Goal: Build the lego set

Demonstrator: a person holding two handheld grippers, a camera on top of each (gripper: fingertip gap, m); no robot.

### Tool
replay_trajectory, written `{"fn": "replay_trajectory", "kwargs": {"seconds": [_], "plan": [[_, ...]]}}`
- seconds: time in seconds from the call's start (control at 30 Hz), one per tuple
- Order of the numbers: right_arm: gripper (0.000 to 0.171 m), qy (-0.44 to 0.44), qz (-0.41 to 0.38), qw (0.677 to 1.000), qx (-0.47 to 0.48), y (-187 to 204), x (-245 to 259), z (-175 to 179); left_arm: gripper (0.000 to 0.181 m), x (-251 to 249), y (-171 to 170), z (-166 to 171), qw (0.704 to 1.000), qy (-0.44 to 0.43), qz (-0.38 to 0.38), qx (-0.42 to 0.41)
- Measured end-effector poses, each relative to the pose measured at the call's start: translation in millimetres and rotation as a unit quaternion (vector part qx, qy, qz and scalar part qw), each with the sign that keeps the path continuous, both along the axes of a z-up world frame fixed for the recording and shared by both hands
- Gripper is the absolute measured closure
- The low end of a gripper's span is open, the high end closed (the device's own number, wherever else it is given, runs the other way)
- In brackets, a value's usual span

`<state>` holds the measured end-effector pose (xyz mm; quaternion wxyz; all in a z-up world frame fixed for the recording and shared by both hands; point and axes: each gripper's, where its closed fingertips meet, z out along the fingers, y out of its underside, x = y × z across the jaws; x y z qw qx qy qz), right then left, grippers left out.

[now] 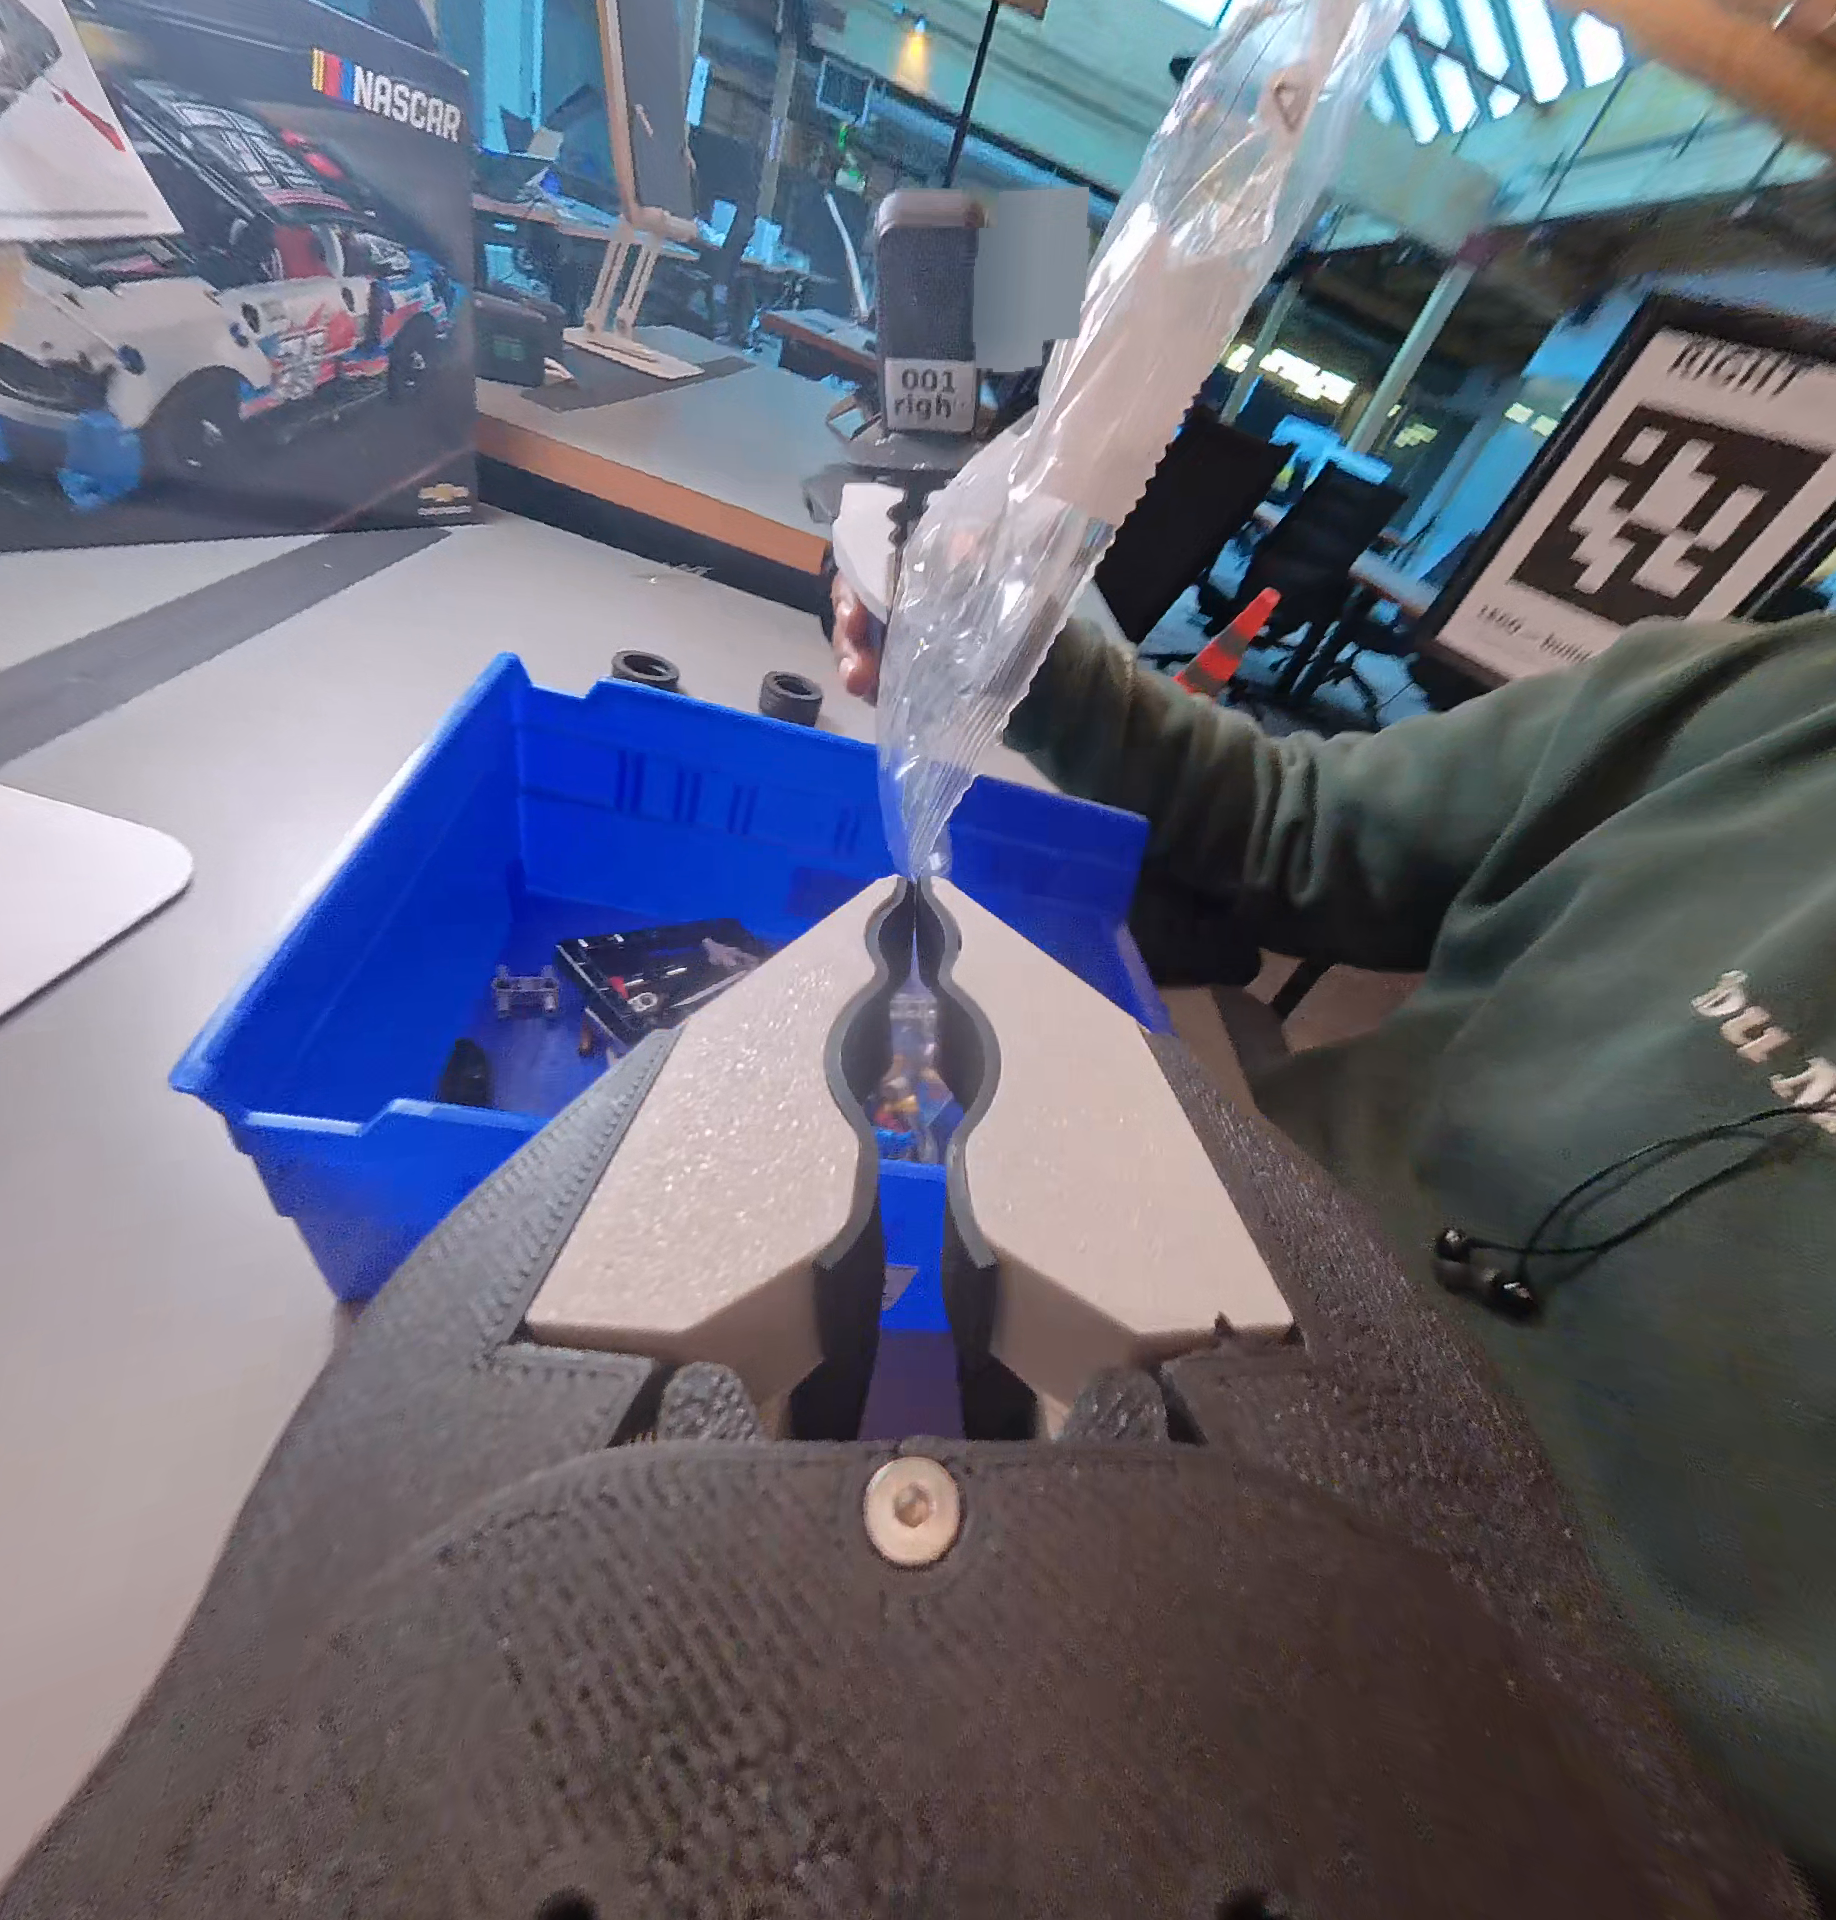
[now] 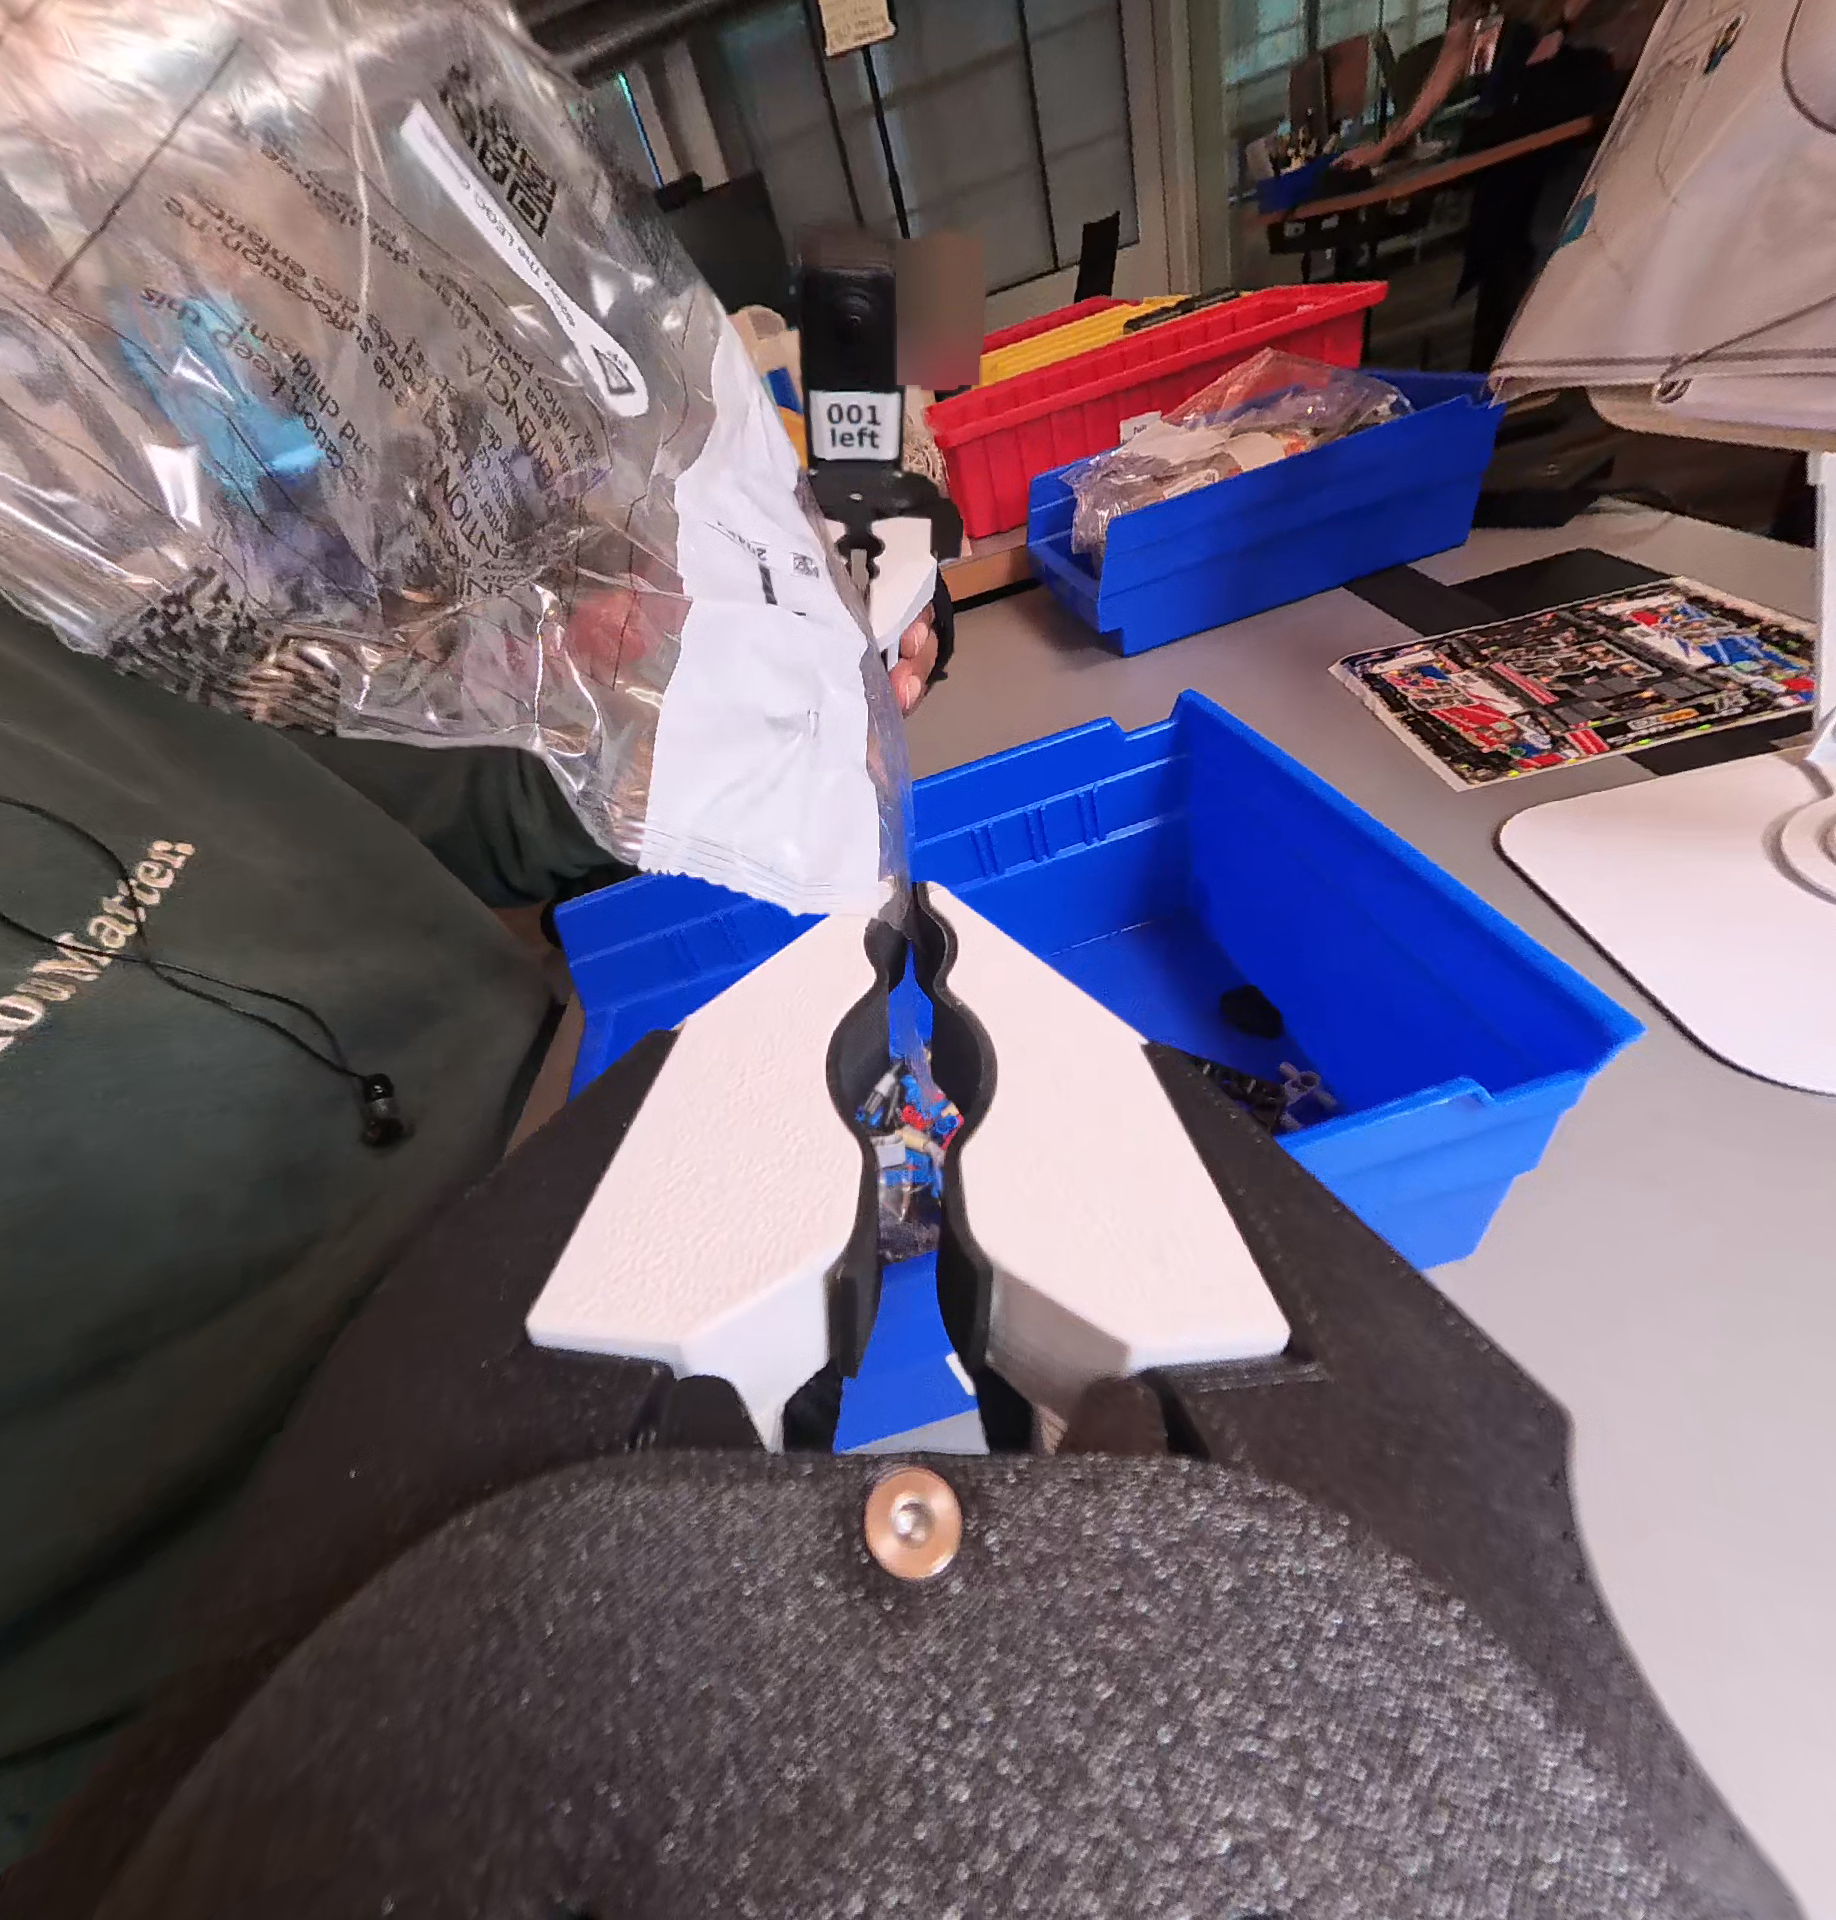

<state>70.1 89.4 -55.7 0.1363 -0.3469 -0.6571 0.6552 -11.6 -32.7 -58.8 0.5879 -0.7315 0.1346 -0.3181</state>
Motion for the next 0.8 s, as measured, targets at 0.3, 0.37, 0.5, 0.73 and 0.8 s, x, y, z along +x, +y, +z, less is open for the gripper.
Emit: {"fn": "replay_trajectory", "kwargs": {"seconds": [0.3,0.37,0.5,0.73,0.8], "plan": [[0.103,0.069,-0.072,0.995,-0.009,6,-18,8,0.181,-10,3,0,0.994,-0.109,-0.012,-0.011],[0.135,0.103,-0.081,0.991,0.005,6,-17,16,0.181,-10,4,-3,0.993,-0.114,-0.016,-0.016],[0.171,0.073,-0.050,0.996,0.003,6,-7,13,0.181,-14,4,-11,0.994,-0.102,-0.014,-0.026],[0.171,0.028,-0.008,0.998,-0.053,-2,4,18,0.145,-18,1,3,0.999,-0.045,0.010,0.018],[0.171,0.022,0.001,0.999,-0.044,-11,3,18,0.125,-23,4,20,0.998,-0.041,0.030,0.044]]}}
